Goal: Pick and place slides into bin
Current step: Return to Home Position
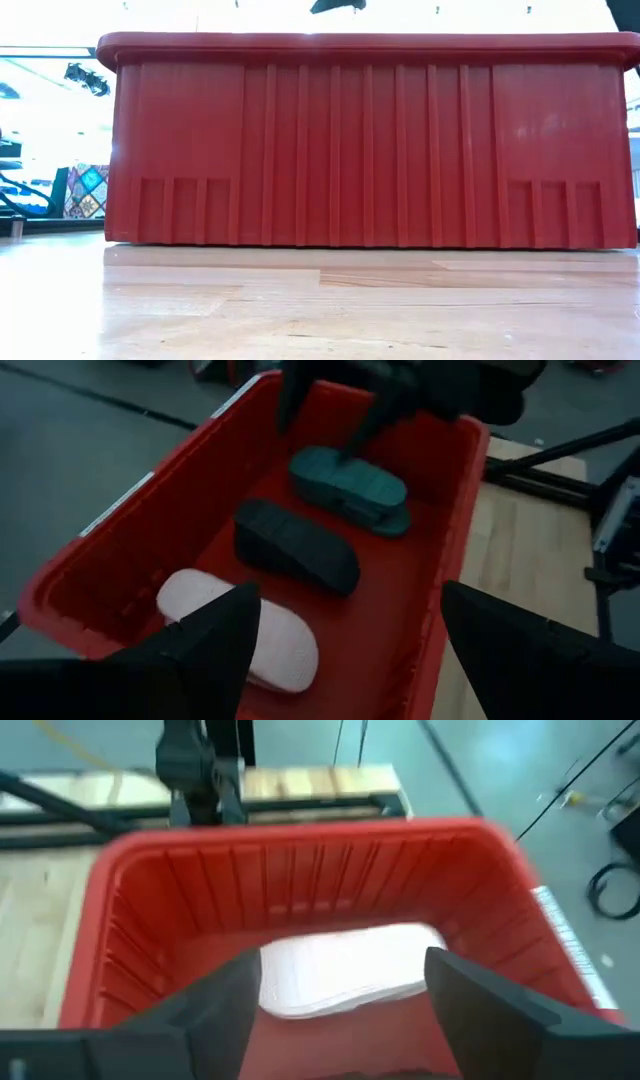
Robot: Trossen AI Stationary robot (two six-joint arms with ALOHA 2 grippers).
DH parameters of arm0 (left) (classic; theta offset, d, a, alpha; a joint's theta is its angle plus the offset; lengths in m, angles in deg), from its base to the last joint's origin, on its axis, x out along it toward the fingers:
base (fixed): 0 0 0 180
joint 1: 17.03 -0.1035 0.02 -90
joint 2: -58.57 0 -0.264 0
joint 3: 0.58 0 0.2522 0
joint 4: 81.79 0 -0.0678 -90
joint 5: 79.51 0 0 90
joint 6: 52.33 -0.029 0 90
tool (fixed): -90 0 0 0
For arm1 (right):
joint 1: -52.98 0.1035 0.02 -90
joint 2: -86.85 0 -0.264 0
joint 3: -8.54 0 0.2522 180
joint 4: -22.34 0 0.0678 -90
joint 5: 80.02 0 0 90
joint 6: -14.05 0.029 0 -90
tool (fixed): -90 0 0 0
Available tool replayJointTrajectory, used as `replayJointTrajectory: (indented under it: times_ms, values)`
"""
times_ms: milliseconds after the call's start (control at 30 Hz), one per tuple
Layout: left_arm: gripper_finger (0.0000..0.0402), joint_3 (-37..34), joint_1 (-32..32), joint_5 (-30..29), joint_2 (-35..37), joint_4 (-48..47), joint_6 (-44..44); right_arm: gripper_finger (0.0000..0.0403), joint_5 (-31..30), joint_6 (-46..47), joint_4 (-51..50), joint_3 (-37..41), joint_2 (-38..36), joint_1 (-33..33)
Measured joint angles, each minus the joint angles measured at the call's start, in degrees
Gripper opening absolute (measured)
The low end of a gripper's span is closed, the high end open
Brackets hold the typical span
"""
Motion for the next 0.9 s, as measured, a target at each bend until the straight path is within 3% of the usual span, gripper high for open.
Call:
replayJointTrajectory:
  times_ms: [200,333,500,667,767,900]
  values:
    - [0.0292,-0.9,3.2,-2.2,0.0,1.9,0.2,0.0244,-0.2,-1.7,1.7,0.0,-7.1,0.0]
    - [0.0264,-9.1,6.3,-7.0,3.1,8.3,0.9,0.0205,2.1,-2.6,5.0,0.0,-10.6,1.2]
    - [0.0221,-26.2,8.5,-7.4,10.1,25.0,-0.1,0.0155,8.2,-2.6,8.8,0.0,-13.0,4.2]
    - [0.0182,-41.5,8.6,-3.3,14.7,48.5,-4.6,0.0107,8.7,-2.9,10.0,0.1,-13.2,8.9]
    - [0.016,-47.6,8.3,-1.4,15.3,60.3,-7.8,0.0082,8.5,-2.9,10.6,0.9,-13.2,10.8]
    - [0.0129,-51.9,7.3,-1.2,15.4,67.7,-9.6,0.0052,8.1,-2.1,13.4,6.0,-15.3,12.6]
